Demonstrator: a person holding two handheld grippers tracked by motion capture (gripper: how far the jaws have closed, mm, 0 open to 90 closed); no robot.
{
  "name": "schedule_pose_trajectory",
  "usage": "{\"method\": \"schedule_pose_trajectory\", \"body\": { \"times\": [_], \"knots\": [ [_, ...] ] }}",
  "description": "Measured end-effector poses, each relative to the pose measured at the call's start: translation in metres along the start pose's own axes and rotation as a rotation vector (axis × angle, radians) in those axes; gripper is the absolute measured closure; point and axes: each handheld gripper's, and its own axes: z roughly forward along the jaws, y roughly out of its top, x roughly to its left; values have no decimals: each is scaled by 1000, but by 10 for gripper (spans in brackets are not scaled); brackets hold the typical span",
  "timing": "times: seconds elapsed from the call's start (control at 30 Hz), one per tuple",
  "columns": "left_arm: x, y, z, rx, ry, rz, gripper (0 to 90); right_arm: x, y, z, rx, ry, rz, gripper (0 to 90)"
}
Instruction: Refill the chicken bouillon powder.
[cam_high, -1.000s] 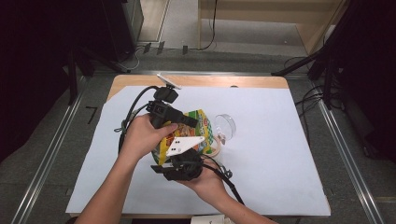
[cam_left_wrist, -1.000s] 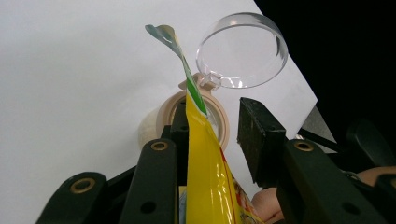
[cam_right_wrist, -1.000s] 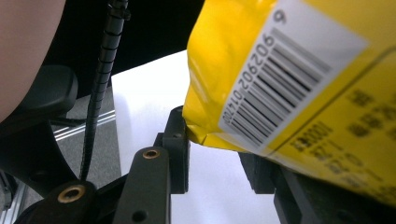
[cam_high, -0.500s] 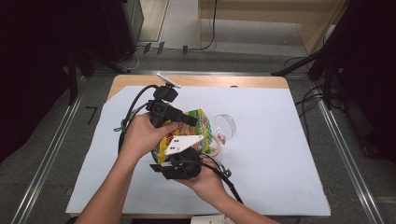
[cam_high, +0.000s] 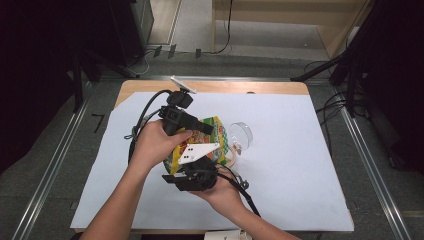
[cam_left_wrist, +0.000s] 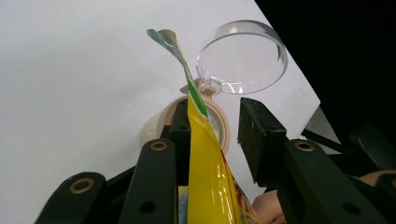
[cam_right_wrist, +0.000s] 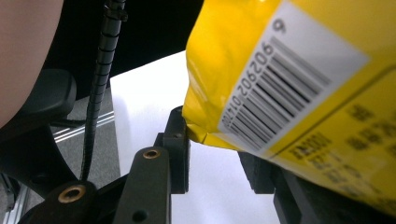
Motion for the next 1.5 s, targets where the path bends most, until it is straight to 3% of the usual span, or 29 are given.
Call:
{"method": "schedule_pose_trajectory", "body": {
  "times": [0.33,1.03,1.5],
  "knots": [
    [6,11,1,3,-12,-2,688,-9,6,0,7,-9,10,677],
    [6,0,-2,-24,-5,21,692,-6,3,5,20,-24,-30,679],
    [3,-1,-2,-19,-10,17,694,-3,2,2,24,-15,-17,679]
  ]
}}
